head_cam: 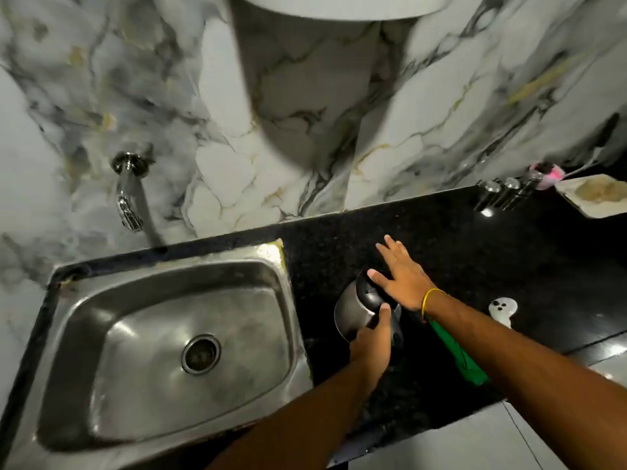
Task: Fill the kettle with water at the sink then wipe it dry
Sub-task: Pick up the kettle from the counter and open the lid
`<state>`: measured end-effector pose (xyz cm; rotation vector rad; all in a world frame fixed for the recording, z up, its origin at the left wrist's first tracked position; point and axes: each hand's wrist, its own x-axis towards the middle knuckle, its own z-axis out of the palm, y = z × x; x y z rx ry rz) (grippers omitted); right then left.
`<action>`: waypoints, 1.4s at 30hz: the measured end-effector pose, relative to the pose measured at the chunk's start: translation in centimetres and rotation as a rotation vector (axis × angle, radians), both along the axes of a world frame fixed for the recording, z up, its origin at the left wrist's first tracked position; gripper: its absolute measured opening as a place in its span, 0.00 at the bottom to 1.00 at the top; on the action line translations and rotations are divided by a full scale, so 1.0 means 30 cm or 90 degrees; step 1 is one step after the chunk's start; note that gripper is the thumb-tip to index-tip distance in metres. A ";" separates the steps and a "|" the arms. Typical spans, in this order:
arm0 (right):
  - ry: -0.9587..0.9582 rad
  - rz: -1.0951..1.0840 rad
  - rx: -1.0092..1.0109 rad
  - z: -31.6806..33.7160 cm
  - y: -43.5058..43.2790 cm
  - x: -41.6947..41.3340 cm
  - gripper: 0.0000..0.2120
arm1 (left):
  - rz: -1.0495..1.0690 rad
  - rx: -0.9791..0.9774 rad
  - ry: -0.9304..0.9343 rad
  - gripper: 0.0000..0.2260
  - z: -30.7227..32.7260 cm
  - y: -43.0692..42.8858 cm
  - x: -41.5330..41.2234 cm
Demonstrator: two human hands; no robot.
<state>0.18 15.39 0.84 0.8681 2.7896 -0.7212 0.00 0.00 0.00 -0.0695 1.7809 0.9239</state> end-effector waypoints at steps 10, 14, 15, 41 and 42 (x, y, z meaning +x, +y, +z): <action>0.107 -0.208 -0.297 -0.080 -0.021 0.004 0.24 | 0.197 0.006 -0.057 0.62 -0.252 0.170 -0.038; 0.131 -0.215 -0.298 -0.082 -0.037 0.019 0.24 | 0.171 0.012 -0.056 0.49 -0.073 0.073 -0.076; 0.136 -0.213 -0.295 -0.088 -0.039 0.022 0.24 | 0.161 0.014 -0.046 0.45 -0.038 0.049 -0.096; 0.349 -0.588 -0.757 -0.430 -0.227 -0.091 0.31 | -0.212 -0.140 0.280 0.45 -0.088 -0.066 -0.464; 0.350 -0.595 -0.758 -0.425 -0.234 -0.094 0.31 | -0.211 -0.139 0.255 0.42 -0.087 -0.066 -0.473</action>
